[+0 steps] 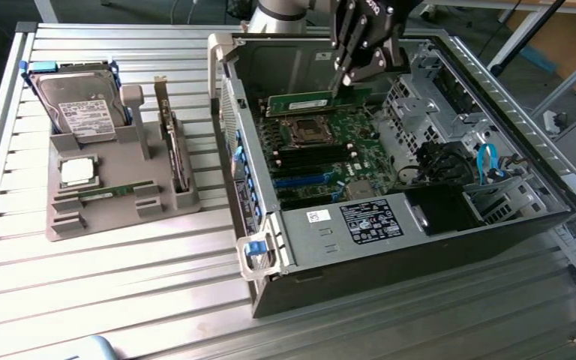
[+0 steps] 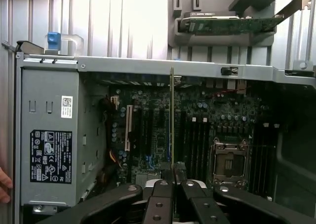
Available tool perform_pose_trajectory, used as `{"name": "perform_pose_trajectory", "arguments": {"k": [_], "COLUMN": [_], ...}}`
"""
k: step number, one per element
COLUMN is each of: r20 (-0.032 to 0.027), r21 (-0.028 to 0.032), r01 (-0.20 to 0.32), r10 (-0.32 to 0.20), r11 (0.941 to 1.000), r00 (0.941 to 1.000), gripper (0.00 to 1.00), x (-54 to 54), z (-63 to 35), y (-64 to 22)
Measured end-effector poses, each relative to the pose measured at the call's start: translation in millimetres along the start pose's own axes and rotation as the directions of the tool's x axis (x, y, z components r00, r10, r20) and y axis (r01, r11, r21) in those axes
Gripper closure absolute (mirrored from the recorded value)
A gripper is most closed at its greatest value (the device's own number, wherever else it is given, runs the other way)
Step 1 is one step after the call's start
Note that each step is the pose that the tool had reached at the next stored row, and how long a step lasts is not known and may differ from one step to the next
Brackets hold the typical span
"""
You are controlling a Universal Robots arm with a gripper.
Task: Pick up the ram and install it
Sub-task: 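Pick up the ram and move it above insertion slot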
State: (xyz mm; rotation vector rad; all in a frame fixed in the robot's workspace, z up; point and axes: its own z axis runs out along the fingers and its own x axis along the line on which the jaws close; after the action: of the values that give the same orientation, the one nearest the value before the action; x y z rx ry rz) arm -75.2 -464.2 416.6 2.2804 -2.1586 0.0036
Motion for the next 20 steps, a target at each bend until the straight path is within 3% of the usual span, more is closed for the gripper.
{"name": "perform_pose_trajectory", "arguments": {"k": [20], "r20": [0.0], "r21": [-0.0003], "r01": [0.0], "r10": [0.0], "r11": [1.0], "r00": [1.0], "gripper": [0.88], "x": [3.6], "z": [0.0], "y": [-51.6]}}
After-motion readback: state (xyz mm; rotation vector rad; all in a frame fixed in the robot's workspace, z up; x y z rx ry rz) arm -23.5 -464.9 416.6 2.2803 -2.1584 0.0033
